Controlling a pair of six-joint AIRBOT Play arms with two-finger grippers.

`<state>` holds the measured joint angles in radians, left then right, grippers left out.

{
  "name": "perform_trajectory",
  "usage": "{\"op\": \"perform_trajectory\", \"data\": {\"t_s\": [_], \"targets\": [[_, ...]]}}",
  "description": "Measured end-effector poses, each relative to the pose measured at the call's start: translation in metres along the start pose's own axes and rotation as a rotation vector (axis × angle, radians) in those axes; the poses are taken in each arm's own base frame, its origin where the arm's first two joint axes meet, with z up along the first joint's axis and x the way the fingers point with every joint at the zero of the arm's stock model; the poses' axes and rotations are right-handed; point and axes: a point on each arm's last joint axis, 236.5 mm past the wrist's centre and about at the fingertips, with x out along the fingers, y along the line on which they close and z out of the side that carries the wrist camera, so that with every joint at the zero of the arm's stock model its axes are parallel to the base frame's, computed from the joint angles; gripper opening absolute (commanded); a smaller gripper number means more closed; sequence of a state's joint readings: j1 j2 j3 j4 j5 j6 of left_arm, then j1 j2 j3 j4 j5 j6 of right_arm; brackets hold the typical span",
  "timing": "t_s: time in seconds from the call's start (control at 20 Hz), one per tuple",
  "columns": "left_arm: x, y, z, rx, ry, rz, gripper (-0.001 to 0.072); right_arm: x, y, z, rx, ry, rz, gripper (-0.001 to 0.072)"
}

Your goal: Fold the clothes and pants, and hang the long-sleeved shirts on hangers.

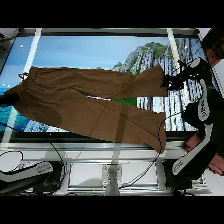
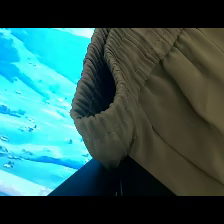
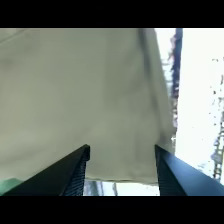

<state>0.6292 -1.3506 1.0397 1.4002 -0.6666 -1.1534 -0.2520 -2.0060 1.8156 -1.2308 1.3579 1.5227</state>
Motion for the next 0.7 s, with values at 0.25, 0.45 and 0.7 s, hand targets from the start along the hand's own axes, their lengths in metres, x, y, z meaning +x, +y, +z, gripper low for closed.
{"op": "perform_trajectory", "data": {"t_s": [0.25,0.45,0.7], "targets": [[0.000,0.000,0.000,0.000,0.000,0.000,0.0043,-0.002,-0.006,0.010,0.011,-0.044,-0.015,0.0456],[0.000,0.000,0.000,0.000,0.000,0.000,0.0043,0.005,-0.009,0.007,0.016,-0.025,-0.023,0.0456],[0.000,0.000,0.000,0.000,0.000,0.000,0.0042,0.014,-0.005,-0.008,0.013,0.044,-0.016,0.0179]]}}
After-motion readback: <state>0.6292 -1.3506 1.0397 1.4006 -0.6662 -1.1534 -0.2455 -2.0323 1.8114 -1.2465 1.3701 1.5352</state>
